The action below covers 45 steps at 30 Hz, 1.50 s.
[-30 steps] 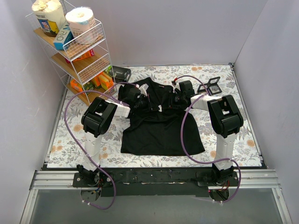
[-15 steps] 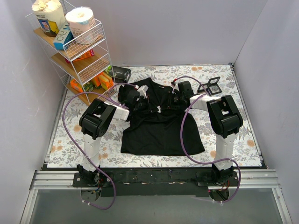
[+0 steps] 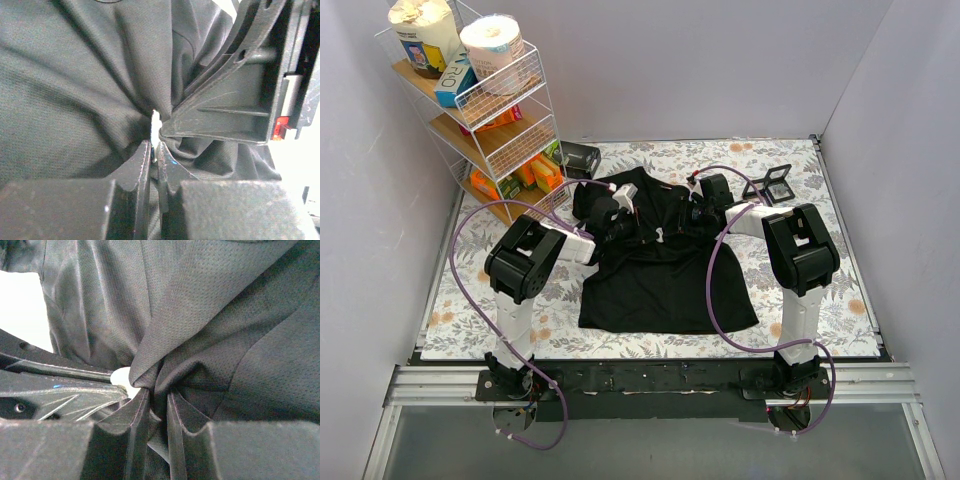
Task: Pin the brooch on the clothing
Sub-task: Pin the brooch to the clothes.
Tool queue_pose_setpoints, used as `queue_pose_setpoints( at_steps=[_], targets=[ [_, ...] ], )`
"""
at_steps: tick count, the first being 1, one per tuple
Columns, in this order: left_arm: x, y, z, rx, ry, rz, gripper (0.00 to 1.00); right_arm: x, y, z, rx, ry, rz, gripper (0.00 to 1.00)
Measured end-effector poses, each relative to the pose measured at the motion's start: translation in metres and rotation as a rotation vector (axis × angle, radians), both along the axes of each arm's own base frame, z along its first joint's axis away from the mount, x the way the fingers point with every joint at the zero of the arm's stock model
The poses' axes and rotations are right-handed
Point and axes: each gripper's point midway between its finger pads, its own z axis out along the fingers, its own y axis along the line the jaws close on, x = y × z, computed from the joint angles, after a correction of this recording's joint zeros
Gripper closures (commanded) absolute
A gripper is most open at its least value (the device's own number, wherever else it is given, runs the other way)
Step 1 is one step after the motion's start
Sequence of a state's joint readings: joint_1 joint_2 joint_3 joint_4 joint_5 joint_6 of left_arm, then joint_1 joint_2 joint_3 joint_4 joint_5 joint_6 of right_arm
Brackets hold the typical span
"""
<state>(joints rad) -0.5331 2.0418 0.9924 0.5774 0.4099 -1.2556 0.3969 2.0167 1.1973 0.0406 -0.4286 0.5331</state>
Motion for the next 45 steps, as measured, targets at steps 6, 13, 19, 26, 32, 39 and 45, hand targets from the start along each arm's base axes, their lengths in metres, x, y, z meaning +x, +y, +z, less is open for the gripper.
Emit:
queue_pose_setpoints(
  at_steps=[6, 13, 19, 26, 32, 39, 45],
  targets=[
    [-0.004, -0.001, 0.004, 0.005, -0.030, -0.008, 1.00, -0.003, 0.001, 0.001, 0.006, 0.027, -0.012, 0.75],
    [-0.006, 0.000, 0.005, 0.010, -0.044, -0.008, 1.00, -0.004, 0.002, 0.001, 0.012, 0.040, -0.021, 0.75],
    [-0.006, 0.000, 0.005, 0.018, -0.064, -0.021, 1.00, -0.004, 0.002, 0.001, 0.011, 0.046, -0.022, 0.75],
    [-0.009, -0.003, 0.006, 0.053, -0.121, -0.052, 1.00, -0.005, 0.002, 0.002, 0.010, 0.057, -0.027, 0.76],
    [-0.013, -0.004, 0.006, 0.104, -0.191, -0.071, 1.00, -0.006, 0.002, 0.003, 0.024, 0.084, -0.039, 0.76],
    [-0.020, -0.004, 0.005, 0.152, -0.257, -0.078, 1.00, -0.008, 0.002, 0.004, 0.043, 0.116, -0.052, 0.76],
    [-0.022, -0.006, 0.006, 0.166, -0.262, -0.063, 1.00, -0.010, -0.003, 0.002, 0.068, 0.133, -0.066, 0.76]
  ],
)
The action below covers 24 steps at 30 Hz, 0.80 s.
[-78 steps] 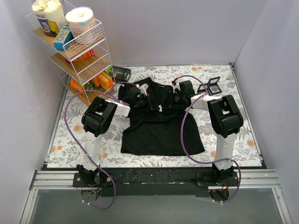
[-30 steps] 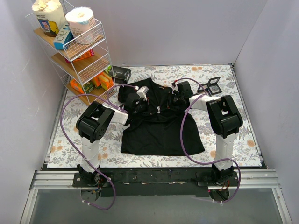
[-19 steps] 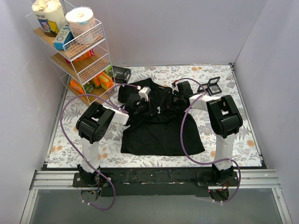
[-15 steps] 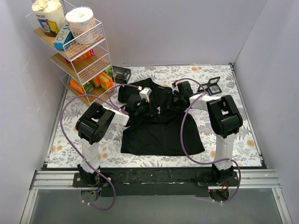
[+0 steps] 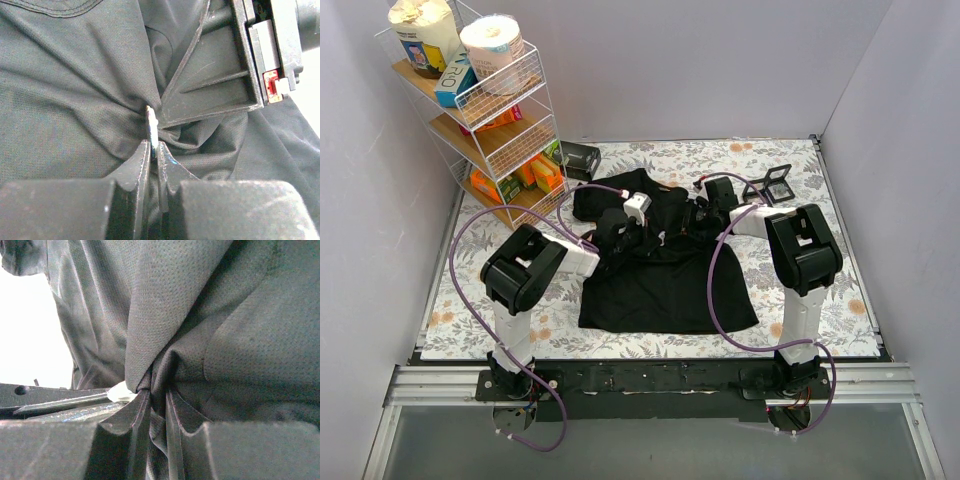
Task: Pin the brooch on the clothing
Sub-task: Pin the brooch to the clothes.
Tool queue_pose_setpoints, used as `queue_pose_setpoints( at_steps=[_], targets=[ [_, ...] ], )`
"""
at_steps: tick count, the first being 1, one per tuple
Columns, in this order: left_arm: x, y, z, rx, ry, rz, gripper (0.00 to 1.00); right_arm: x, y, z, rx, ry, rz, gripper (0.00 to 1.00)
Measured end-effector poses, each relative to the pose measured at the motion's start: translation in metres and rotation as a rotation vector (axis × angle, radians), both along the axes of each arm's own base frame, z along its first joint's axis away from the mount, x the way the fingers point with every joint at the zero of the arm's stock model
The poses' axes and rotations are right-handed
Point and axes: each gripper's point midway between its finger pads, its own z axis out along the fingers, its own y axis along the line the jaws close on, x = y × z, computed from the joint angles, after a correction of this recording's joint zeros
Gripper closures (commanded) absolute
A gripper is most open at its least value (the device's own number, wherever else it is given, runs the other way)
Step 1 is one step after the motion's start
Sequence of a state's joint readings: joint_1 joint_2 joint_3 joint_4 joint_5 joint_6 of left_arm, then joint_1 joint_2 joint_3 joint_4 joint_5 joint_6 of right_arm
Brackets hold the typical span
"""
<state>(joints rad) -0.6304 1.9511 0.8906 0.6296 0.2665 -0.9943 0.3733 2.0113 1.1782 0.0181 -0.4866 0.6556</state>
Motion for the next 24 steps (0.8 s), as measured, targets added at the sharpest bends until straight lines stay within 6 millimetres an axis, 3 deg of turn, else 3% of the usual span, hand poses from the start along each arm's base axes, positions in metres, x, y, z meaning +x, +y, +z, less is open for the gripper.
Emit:
queue_pose_setpoints(
  at_steps=[3, 6, 7, 10, 14, 16, 17, 20, 21, 24],
  targets=[
    [-0.002, -0.002, -0.001, -0.001, 0.009, 0.005, 1.00, -0.003, -0.003, 0.000, 0.013, 0.005, 0.001, 0.75],
    [-0.003, -0.004, 0.000, 0.002, 0.028, 0.013, 1.00, -0.004, -0.005, 0.001, 0.015, -0.002, 0.005, 0.65],
    [-0.003, -0.005, 0.000, 0.003, 0.036, 0.014, 0.91, -0.005, -0.006, 0.001, 0.012, -0.006, 0.005, 0.59],
    [-0.003, -0.007, 0.000, 0.009, 0.059, 0.014, 0.79, -0.006, -0.010, 0.005, -0.004, -0.032, 0.015, 0.51],
    [-0.018, -0.020, -0.002, 0.023, 0.111, -0.037, 0.52, -0.008, -0.014, 0.019, -0.034, -0.086, 0.042, 0.47],
    [-0.023, -0.027, 0.000, 0.030, 0.126, -0.061, 0.44, -0.010, -0.016, 0.028, -0.047, -0.109, 0.056, 0.45],
    [-0.025, -0.029, 0.001, 0.032, 0.132, -0.071, 0.33, -0.011, -0.017, 0.033, -0.055, -0.124, 0.064, 0.43],
    [-0.021, -0.026, 0.010, 0.037, 0.131, -0.070, 0.23, -0.014, -0.023, 0.048, -0.079, -0.165, 0.076, 0.39],
    [-0.019, -0.023, 0.015, 0.037, 0.127, -0.064, 0.17, -0.015, -0.025, 0.053, -0.087, -0.178, 0.078, 0.38],
    [-0.012, -0.010, 0.037, 0.033, 0.102, -0.044, 0.10, -0.016, -0.034, 0.066, -0.116, -0.216, 0.077, 0.36]
  ],
)
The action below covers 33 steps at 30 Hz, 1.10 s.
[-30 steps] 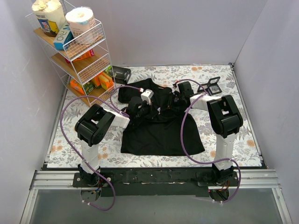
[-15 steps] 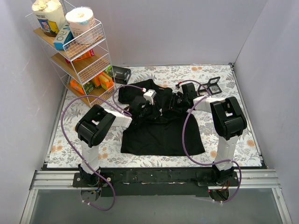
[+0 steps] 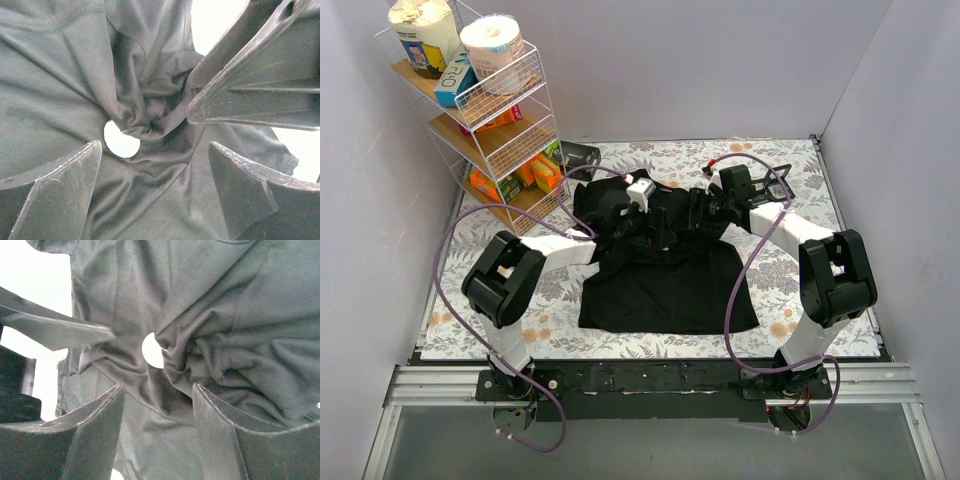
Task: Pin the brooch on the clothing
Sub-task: Pin the brooch to the clothes, then pick up the brooch from the brooch box.
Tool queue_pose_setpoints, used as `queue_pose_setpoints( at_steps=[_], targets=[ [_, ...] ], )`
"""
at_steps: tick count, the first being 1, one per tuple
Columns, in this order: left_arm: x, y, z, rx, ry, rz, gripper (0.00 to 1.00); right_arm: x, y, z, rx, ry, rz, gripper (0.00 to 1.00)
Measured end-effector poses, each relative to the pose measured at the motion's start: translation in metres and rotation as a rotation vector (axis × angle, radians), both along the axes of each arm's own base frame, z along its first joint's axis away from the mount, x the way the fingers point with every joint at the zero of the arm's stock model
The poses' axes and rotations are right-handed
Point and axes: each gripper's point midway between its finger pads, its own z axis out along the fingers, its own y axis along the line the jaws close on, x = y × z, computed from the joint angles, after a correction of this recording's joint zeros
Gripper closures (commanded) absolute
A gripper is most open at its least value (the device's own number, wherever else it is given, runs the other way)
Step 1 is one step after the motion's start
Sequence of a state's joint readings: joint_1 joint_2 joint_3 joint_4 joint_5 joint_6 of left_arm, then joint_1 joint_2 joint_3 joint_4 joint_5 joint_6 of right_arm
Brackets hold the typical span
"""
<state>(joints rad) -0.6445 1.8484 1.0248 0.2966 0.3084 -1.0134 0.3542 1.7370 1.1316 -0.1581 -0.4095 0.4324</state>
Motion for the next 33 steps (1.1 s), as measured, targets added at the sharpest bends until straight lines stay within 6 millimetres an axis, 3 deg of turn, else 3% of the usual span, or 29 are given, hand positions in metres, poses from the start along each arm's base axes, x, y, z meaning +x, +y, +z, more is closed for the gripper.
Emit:
queue_pose_setpoints(
  at_steps=[5, 10, 15, 19, 24, 29, 33],
  targets=[
    [0.014, 0.027, 0.048, -0.051, -0.054, 0.036, 0.07, 0.001, -0.025, 0.007, -0.113, -0.041, -0.029, 0.34],
    [0.023, 0.060, 0.065, -0.061, -0.038, 0.086, 0.02, 0.003, -0.058, 0.002, -0.235, -0.043, -0.076, 0.34],
    [0.029, 0.093, 0.075, -0.080, -0.002, 0.175, 0.02, 0.017, -0.109, 0.006, -0.285, -0.040, -0.188, 0.32],
    [0.032, 0.113, 0.098, -0.116, -0.011, 0.237, 0.02, 0.036, -0.160, 0.014, -0.296, -0.044, -0.316, 0.33],
    [0.029, 0.125, 0.139, -0.187, 0.000, 0.254, 0.02, 0.065, -0.213, 0.016, -0.301, -0.047, -0.455, 0.35],
    [0.031, 0.123, 0.176, -0.220, -0.008, 0.218, 0.02, 0.086, -0.258, -0.005, -0.358, -0.026, -0.570, 0.39],
    [0.037, 0.130, 0.177, -0.203, -0.033, 0.220, 0.02, 0.111, -0.274, -0.019, -0.412, -0.022, -0.597, 0.42]
  ],
)
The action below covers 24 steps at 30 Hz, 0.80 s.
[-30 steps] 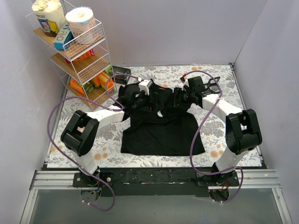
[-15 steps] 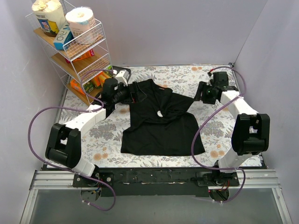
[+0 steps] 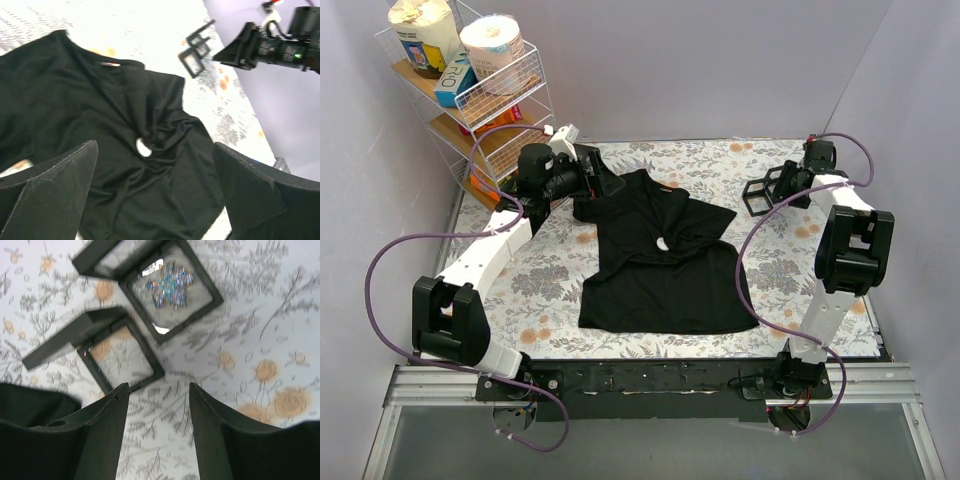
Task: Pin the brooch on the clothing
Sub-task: Pick up the brooch from the brooch box.
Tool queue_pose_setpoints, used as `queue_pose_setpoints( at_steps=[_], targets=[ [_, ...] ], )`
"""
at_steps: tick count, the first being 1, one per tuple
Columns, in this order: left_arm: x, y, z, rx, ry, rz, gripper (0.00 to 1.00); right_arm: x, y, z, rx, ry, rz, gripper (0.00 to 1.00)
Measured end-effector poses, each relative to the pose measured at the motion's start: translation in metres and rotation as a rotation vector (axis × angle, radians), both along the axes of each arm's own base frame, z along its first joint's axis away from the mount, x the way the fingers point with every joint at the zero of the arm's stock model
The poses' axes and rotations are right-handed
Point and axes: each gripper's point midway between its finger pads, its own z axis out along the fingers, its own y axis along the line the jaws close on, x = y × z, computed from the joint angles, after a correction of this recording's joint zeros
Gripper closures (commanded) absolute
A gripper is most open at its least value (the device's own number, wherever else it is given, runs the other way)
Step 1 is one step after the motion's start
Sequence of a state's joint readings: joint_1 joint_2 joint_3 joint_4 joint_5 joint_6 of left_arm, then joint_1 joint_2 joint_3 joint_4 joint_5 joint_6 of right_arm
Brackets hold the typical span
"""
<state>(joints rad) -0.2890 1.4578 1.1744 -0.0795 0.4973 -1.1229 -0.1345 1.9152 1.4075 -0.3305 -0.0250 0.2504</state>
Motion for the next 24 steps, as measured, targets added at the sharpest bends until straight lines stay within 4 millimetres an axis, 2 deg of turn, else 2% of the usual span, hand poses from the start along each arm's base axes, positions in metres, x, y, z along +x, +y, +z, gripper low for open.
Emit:
queue_pose_setpoints(
  at_steps=[4, 7, 14, 18, 24],
  targets=[
    [0.016, 0.018, -0.021, 0.033, 0.019, 0.042, 0.02, 0.027, -0.009, -0.006, -0.045, -0.022, 0.012, 0.45],
    [0.023, 0.031, -0.037, 0.052, 0.044, 0.072, 0.02, 0.037, -0.013, -0.007, -0.063, -0.031, 0.018, 0.47],
    [0.036, 0.040, -0.031, 0.070, -0.035, 0.089, 0.02, 0.070, -0.023, -0.012, -0.091, -0.057, 0.020, 0.48],
    [0.044, 0.042, -0.035, 0.082, -0.084, 0.094, 0.02, 0.076, -0.025, -0.024, -0.091, -0.038, 0.020, 0.48],
    [0.044, 0.050, -0.055, 0.095, -0.085, 0.107, 0.02, 0.076, -0.031, -0.038, -0.092, -0.009, 0.015, 0.49]
  ],
)
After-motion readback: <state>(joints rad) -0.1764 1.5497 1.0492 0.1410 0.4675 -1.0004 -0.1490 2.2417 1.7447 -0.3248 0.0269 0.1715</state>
